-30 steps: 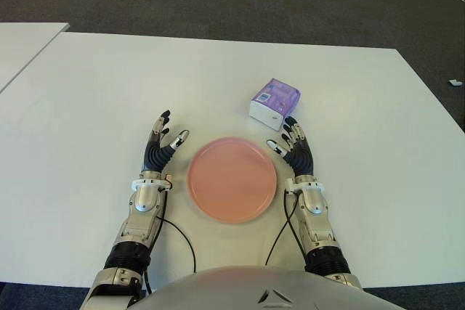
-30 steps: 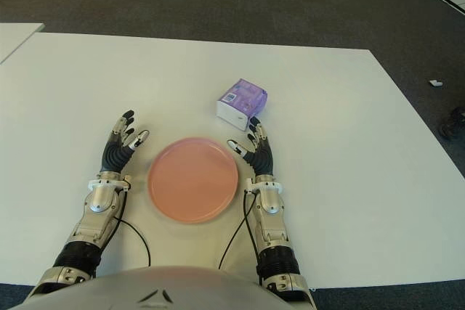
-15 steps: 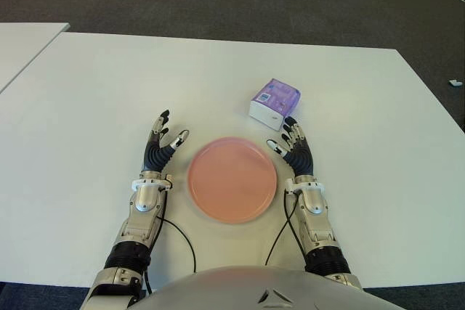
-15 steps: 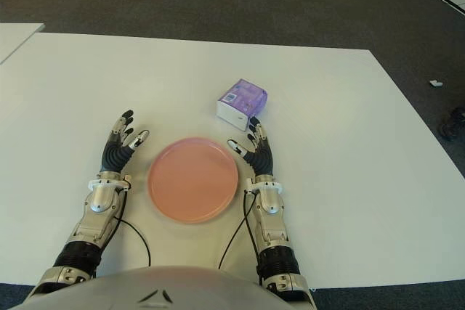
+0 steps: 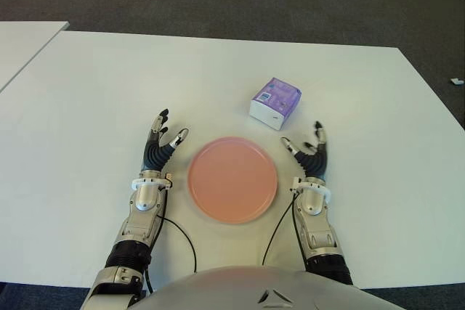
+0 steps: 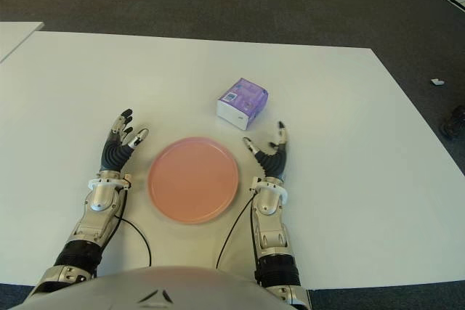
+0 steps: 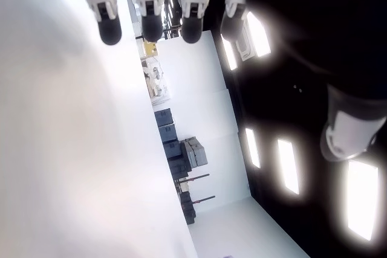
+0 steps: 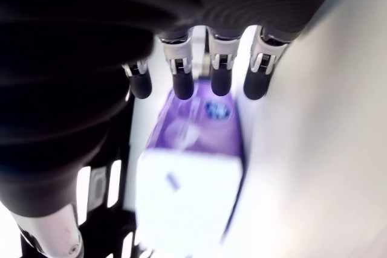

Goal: Put the tissue paper into the plate.

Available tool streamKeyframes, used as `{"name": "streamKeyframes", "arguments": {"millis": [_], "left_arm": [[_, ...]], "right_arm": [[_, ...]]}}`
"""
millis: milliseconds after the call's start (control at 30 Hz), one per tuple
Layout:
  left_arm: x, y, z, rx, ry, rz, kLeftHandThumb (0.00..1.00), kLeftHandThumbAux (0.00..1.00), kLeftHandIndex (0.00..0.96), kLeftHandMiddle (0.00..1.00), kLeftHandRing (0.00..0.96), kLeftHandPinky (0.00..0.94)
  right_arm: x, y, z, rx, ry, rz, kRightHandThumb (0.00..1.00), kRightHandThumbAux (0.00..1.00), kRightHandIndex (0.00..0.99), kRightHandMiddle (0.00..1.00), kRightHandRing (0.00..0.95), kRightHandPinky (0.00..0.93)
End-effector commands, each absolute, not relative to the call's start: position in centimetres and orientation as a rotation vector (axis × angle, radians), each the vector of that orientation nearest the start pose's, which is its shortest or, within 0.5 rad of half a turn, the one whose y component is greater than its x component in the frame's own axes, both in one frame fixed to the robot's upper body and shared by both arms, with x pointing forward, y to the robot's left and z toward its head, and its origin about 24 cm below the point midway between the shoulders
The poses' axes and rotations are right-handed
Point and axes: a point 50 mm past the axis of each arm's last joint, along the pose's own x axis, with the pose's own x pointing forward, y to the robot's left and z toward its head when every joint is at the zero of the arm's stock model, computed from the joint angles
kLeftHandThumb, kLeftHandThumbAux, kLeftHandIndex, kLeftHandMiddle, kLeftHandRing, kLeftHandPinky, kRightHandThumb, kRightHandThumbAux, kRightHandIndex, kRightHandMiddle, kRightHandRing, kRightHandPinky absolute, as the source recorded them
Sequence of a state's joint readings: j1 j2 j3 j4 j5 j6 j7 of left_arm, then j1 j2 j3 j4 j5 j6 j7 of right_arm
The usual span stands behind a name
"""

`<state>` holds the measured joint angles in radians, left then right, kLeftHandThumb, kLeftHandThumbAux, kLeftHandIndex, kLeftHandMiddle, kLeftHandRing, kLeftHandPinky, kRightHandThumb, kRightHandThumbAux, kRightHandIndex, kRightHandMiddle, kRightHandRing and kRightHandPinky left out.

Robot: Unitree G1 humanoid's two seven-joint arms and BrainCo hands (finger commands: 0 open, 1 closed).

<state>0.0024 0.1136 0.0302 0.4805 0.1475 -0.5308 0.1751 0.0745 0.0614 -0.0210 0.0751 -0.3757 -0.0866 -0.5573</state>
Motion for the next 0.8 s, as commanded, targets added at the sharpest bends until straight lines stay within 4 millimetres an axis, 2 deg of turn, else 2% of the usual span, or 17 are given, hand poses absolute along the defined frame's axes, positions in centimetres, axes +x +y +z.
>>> {"name": "streamKeyframes", "arguments": {"millis": [33, 167, 300, 433, 533, 667, 800], "left_arm": [[22.0, 18.5, -3.3, 0.244, 0.024, 0.146, 0.000, 0.500, 0.000, 0.000, 0.000, 0.000], [22.1, 18.4, -3.2, 0.247, 0.011, 0.152, 0.000, 0.496, 0.000, 0.000, 0.000, 0.000], [22.1, 18.3, -3.3, 0.248, 0.008, 0.153, 0.000, 0.495, 0.000, 0.000, 0.000, 0.000], [22.2, 18.3, -3.3, 0.243, 0.008, 0.156, 0.000, 0.501, 0.000, 0.000, 0.000, 0.000], [22.2, 18.2, -3.3, 0.242, 0.005, 0.157, 0.000, 0.505, 0.000, 0.000, 0.000, 0.000], [22.3, 18.1, -3.4, 0.247, 0.009, 0.158, 0.000, 0.503, 0.000, 0.000, 0.000, 0.000], [22.3, 18.2, -3.4, 0.252, 0.012, 0.161, 0.000, 0.497, 0.000, 0.000, 0.000, 0.000]], "right_arm": [[23.4, -16.3, 4.6, -0.287, -0.093, -0.736, 0.155, 0.696, 0.000, 0.000, 0.000, 0.000], [25.3, -17.2, 7.5, -0.307, -0.258, -0.791, 0.195, 0.679, 0.000, 0.000, 0.000, 0.000], [25.9, -17.2, 8.5, -0.312, -0.315, -0.797, 0.212, 0.672, 0.000, 0.000, 0.000, 0.000], [27.2, -17.2, 11.0, -0.306, -0.443, -0.765, 0.226, 0.659, 0.000, 0.000, 0.000, 0.000], [27.6, -17.2, 11.8, -0.302, -0.478, -0.754, 0.236, 0.648, 0.000, 0.000, 0.000, 0.000], [28.8, -17.1, 14.2, -0.330, -0.552, -0.679, 0.241, 0.622, 0.000, 0.000, 0.000, 0.000], [29.2, -17.4, 15.2, -0.392, -0.563, -0.609, 0.228, 0.597, 0.000, 0.000, 0.000, 0.000]]}}
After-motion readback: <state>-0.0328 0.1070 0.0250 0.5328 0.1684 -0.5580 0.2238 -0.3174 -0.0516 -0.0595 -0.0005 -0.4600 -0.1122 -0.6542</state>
